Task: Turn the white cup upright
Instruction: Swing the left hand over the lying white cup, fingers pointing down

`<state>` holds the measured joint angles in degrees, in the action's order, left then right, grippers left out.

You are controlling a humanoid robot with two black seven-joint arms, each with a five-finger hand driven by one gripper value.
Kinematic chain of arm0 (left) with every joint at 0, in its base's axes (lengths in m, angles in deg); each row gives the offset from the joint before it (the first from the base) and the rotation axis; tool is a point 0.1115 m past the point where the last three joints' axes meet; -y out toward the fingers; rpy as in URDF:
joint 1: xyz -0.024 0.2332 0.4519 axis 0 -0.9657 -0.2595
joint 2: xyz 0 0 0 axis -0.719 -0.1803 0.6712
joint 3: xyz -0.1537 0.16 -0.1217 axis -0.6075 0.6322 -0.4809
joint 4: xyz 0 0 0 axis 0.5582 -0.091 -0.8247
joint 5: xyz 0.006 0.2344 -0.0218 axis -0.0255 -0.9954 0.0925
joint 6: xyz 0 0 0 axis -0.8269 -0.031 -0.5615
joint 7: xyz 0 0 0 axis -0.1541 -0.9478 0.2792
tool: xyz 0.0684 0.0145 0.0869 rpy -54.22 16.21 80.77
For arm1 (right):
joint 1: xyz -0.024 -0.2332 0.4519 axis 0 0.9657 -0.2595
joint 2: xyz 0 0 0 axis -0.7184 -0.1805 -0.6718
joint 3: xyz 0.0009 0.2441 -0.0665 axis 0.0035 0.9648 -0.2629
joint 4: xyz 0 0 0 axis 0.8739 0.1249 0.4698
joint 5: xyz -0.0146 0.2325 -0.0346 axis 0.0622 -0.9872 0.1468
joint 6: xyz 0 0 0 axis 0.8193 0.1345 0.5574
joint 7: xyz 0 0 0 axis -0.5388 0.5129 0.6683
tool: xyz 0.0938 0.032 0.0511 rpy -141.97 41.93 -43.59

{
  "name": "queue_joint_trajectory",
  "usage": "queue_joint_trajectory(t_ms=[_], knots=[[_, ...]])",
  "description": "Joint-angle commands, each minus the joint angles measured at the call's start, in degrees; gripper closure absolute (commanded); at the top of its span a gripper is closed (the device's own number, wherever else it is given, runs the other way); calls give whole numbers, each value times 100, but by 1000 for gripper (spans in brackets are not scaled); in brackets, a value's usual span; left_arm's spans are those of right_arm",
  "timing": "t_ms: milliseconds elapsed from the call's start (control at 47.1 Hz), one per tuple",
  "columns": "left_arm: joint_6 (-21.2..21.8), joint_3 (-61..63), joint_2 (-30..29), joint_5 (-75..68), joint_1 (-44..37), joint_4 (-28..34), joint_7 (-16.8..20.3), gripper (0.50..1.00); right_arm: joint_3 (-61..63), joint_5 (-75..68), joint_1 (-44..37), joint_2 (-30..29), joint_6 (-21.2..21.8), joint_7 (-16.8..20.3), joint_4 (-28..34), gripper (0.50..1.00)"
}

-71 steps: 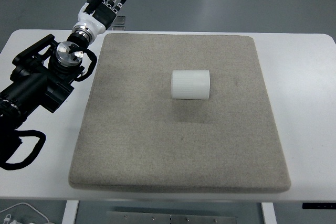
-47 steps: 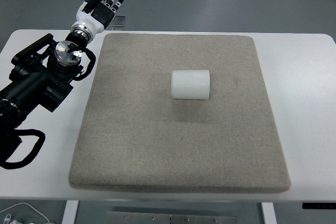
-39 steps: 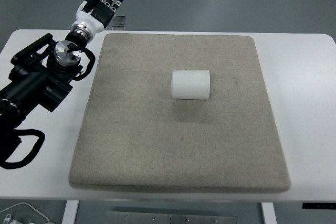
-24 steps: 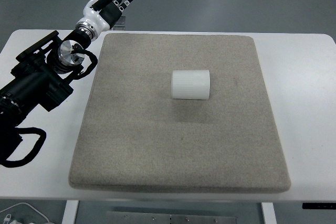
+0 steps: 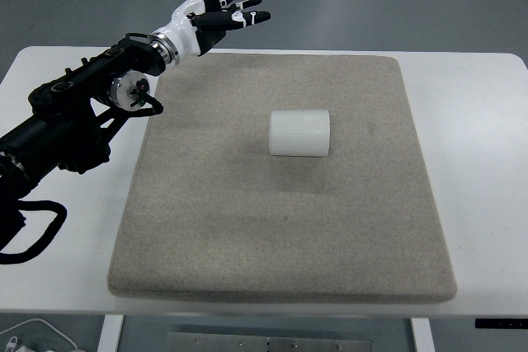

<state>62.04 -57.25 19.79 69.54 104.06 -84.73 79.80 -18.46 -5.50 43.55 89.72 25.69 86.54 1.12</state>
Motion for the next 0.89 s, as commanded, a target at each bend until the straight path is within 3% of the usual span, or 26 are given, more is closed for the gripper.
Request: queue_joint_trajectory(t_ms=[0, 255, 573, 870], knots=[[-2, 74, -83, -316, 8, -276, -50, 508, 5, 0, 0, 0, 0, 0, 0, 570], [-10, 233, -461, -1722, 8, -1339, -471, 508, -4, 0, 0, 0, 0, 0, 0, 570], [-37, 242, -813, -2864, 17, -2658, -1956, 514, -4, 0, 0, 0, 0, 0, 0, 570], [-757, 241, -839, -3867, 237, -3151, -2748, 516, -4, 0, 0, 0, 0, 0, 0, 570]])
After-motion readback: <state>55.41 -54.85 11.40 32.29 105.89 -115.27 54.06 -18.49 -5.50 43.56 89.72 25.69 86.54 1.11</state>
